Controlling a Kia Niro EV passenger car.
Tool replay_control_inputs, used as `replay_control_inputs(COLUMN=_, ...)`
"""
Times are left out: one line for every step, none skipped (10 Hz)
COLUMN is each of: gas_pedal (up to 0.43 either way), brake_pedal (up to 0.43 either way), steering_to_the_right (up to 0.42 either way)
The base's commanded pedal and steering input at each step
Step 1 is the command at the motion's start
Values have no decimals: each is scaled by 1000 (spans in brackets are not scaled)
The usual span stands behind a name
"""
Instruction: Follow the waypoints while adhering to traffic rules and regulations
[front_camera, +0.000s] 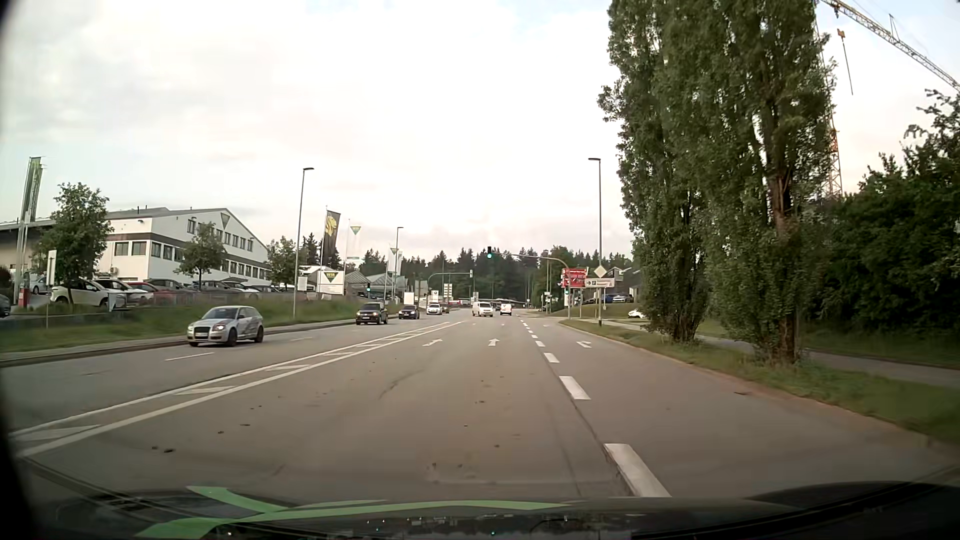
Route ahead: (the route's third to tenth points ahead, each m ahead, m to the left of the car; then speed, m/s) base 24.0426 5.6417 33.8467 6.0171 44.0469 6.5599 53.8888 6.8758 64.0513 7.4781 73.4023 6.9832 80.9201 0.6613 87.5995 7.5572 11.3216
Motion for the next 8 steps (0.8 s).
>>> replay_control_inputs(gas_pedal=169, brake_pedal=0, steering_to_the_right=-7)
replay_control_inputs(gas_pedal=169, brake_pedal=0, steering_to_the_right=-7)
replay_control_inputs(gas_pedal=157, brake_pedal=0, steering_to_the_right=-6)
replay_control_inputs(gas_pedal=150, brake_pedal=0, steering_to_the_right=-6)
replay_control_inputs(gas_pedal=150, brake_pedal=0, steering_to_the_right=-6)
replay_control_inputs(gas_pedal=150, brake_pedal=0, steering_to_the_right=-6)
replay_control_inputs(gas_pedal=150, brake_pedal=0, steering_to_the_right=-6)
replay_control_inputs(gas_pedal=130, brake_pedal=0, steering_to_the_right=-6)
